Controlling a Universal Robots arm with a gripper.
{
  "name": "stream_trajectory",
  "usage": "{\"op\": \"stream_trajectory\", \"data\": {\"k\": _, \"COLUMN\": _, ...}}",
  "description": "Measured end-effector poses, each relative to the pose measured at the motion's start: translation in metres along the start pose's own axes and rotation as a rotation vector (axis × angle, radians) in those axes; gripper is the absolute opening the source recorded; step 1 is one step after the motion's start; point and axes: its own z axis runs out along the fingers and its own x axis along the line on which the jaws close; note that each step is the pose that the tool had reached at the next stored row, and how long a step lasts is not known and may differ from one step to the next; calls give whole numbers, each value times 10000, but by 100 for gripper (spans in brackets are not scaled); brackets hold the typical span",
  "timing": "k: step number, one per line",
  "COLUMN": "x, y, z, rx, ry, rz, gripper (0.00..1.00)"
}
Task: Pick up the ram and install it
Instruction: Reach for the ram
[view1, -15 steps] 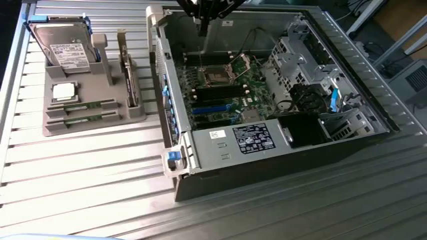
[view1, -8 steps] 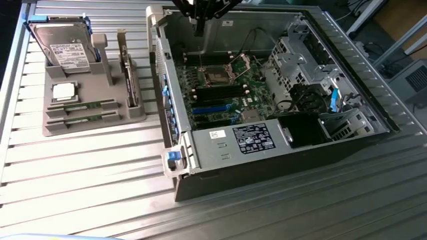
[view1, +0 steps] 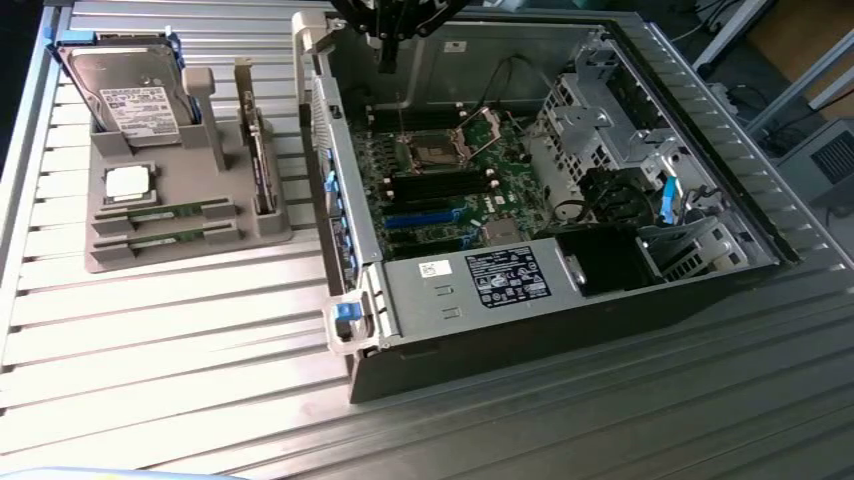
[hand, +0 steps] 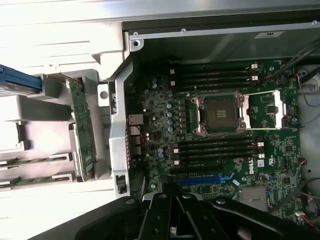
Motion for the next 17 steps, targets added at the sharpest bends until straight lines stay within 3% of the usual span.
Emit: {"op": "stream_trajectory", "data": {"k": 17, "x": 242, "y": -18, "z": -7, "rx": 0, "ry": -1, "rz": 1, "gripper": 10}}
